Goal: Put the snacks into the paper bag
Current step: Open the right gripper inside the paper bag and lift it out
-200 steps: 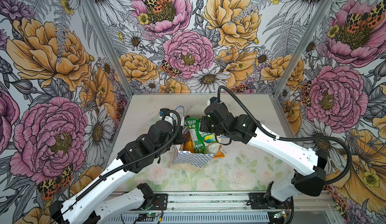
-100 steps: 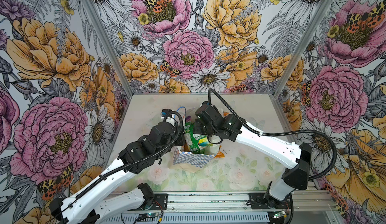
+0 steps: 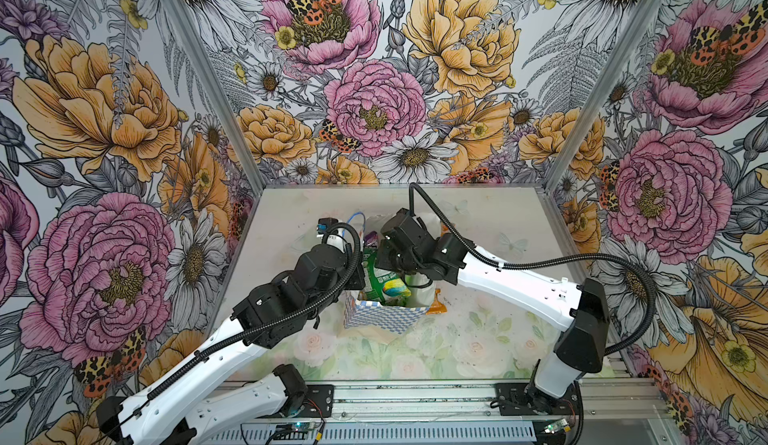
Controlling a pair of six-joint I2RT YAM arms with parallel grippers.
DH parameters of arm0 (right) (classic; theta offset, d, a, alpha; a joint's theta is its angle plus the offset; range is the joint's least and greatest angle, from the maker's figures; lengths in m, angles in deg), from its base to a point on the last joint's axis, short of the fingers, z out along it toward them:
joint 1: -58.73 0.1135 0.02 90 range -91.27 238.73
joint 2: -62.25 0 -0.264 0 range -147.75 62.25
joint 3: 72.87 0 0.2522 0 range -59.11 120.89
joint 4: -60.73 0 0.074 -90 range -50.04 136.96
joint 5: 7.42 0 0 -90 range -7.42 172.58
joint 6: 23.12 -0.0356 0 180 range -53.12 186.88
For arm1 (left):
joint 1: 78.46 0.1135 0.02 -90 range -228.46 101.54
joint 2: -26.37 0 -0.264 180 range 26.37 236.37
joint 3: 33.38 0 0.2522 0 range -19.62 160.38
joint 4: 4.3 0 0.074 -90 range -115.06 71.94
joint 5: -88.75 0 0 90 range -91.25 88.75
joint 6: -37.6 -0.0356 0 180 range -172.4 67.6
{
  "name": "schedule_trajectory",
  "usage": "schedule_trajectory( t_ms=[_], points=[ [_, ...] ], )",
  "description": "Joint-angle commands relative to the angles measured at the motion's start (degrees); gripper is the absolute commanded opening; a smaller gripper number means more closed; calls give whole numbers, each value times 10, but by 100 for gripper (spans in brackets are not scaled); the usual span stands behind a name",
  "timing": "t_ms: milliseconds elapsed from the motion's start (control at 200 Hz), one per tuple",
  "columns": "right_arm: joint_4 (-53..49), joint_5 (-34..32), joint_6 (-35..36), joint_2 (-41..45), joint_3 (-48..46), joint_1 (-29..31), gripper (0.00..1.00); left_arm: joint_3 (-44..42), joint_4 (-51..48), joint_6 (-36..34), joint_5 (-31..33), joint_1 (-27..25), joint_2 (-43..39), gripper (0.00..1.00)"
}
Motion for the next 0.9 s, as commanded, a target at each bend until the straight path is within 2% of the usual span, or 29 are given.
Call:
schedule_trajectory(
  t_ms=[0,80,260,510,600,641,671,751,891],
  points=[
    [47,8,-16,-10,0,1,0,3,63,9,10,-7,-24,0],
    [50,9,-15,-17,1,1,0,0,63,11,13,-7,-27,0],
    [52,13,-10,-21,8,3,23,0,63,9,17,-6,-28,0],
    [51,23,-3,-16,15,3,34,-2,63,11,15,-5,-23,0],
    [50,35,4,-9,19,3,45,-3,62,11,15,-6,-25,0],
    [46,40,10,-3,24,2,47,-4,62,11,17,-5,-26,0],
    [41,41,14,3,28,1,54,-5,62,11,18,-6,-28,0],
    [25,28,32,27,34,2,61,-8,62,11,22,-5,-31,0],
    [6,-8,64,86,28,-1,69,-13,60,12,25,-4,-36,0]
  ],
)
